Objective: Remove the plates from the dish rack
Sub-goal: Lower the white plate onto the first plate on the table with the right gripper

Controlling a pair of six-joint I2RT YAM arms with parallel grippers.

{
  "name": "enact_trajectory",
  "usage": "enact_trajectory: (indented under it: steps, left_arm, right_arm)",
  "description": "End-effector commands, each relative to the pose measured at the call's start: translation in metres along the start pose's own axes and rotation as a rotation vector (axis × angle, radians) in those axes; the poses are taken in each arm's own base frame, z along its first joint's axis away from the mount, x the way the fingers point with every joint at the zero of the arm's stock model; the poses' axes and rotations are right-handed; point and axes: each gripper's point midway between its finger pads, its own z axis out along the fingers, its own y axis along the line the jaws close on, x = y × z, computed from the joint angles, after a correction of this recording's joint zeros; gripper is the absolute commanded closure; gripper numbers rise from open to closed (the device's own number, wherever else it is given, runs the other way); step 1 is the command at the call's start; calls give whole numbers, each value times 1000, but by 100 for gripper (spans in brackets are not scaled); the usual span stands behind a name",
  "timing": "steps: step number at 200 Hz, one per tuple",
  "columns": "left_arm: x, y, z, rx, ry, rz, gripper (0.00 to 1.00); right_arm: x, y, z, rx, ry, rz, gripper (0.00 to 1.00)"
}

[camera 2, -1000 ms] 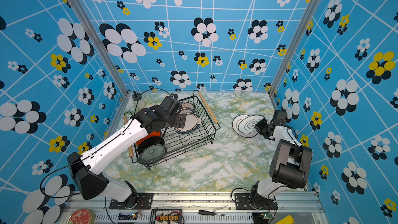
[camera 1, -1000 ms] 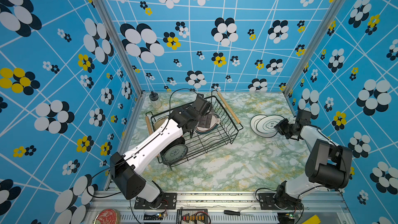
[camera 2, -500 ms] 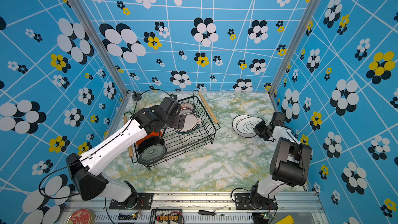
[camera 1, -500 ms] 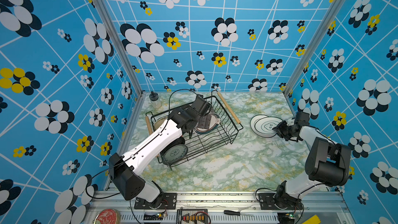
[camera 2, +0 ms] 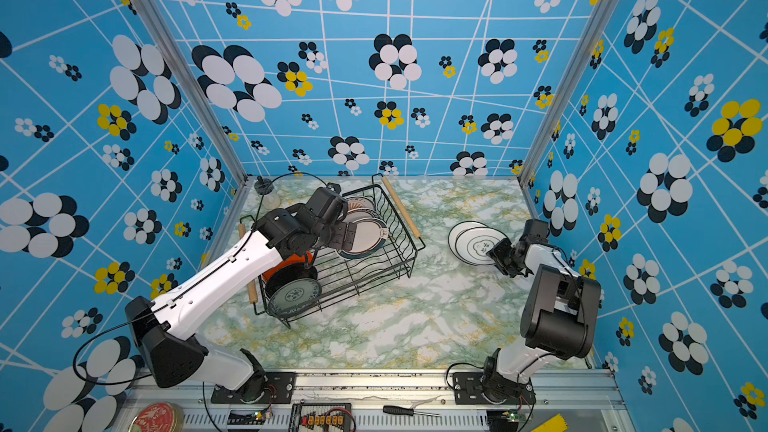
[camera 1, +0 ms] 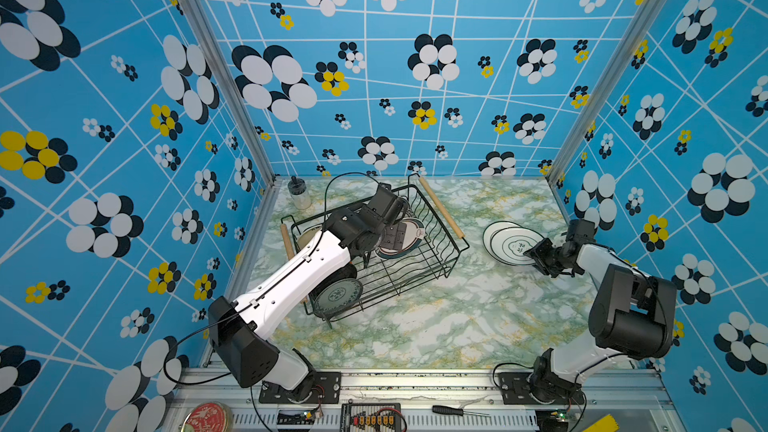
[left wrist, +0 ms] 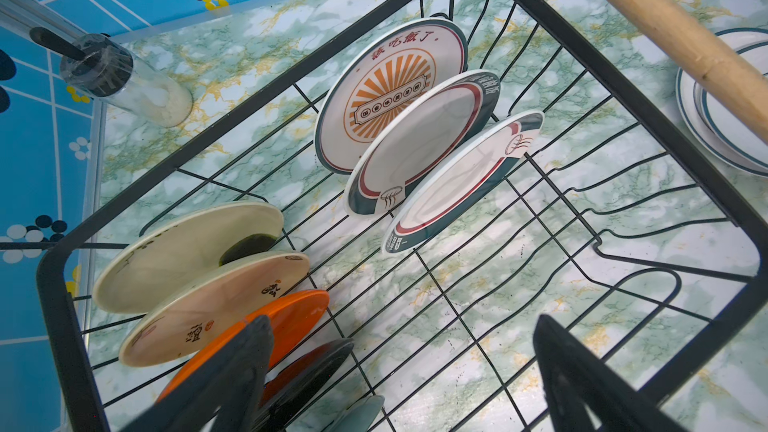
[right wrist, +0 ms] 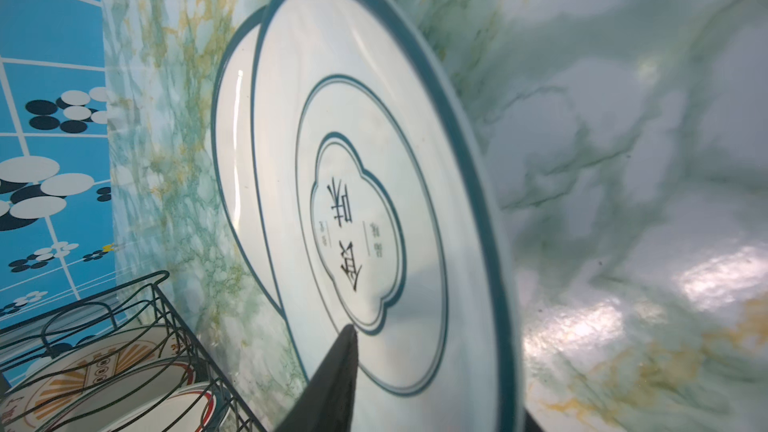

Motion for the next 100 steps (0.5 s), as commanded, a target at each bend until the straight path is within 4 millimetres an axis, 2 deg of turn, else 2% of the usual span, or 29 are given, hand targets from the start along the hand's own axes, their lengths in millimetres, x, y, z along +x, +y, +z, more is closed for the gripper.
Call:
enact_trajectory:
  steps: [1,57,100]
  left_arm:
    - [-2,6,-7,-8,-13,-11,1]
    - [0,5,-4,-2,-5,-10,1]
    - [1,5,-3,0,-3,-11,1]
  right_arm:
    - [6,-12,4,47,28,-4,56]
    - [7,-18,9,77,50,-17,48]
    - [5,-14,11,83,53,-32,44]
